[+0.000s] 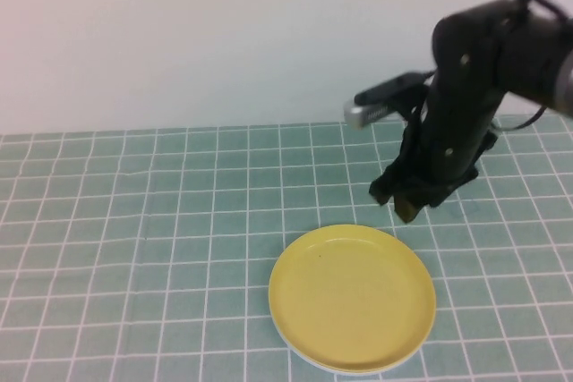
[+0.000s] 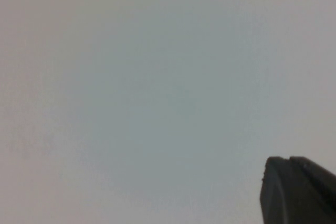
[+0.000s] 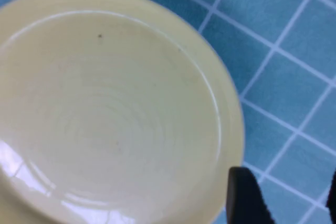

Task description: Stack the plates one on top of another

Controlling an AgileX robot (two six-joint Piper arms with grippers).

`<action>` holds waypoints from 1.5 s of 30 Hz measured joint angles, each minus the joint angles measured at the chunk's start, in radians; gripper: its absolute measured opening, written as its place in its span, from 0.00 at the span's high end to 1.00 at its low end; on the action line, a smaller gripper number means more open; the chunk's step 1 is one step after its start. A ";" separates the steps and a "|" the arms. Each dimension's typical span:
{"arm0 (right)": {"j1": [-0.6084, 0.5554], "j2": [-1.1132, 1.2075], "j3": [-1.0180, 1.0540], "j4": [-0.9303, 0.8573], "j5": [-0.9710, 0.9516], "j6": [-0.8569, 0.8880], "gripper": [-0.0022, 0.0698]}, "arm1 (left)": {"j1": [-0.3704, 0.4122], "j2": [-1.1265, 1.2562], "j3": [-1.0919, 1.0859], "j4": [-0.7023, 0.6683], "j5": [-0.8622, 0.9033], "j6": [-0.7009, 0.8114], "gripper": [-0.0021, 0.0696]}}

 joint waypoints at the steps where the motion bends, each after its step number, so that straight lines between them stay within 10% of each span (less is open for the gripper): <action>1: 0.000 -0.027 0.000 0.000 0.009 0.000 0.51 | 0.000 -0.001 0.000 0.007 0.008 0.000 0.97; 5: 0.000 -0.128 0.000 0.006 0.058 -0.006 0.55 | 0.000 -0.003 0.000 0.044 0.035 0.000 0.97; 13: 0.000 -0.356 0.032 0.205 0.116 -0.115 0.94 | 0.000 -0.003 0.016 0.128 0.128 -0.126 0.97; 20: 0.000 -0.531 0.087 0.216 0.126 -0.133 0.97 | -0.002 -0.116 0.264 0.381 -0.088 -0.523 0.97; 45: 0.000 -0.637 0.095 -0.044 0.018 -0.098 0.97 | -0.002 -0.354 0.984 0.399 -0.108 -0.556 0.97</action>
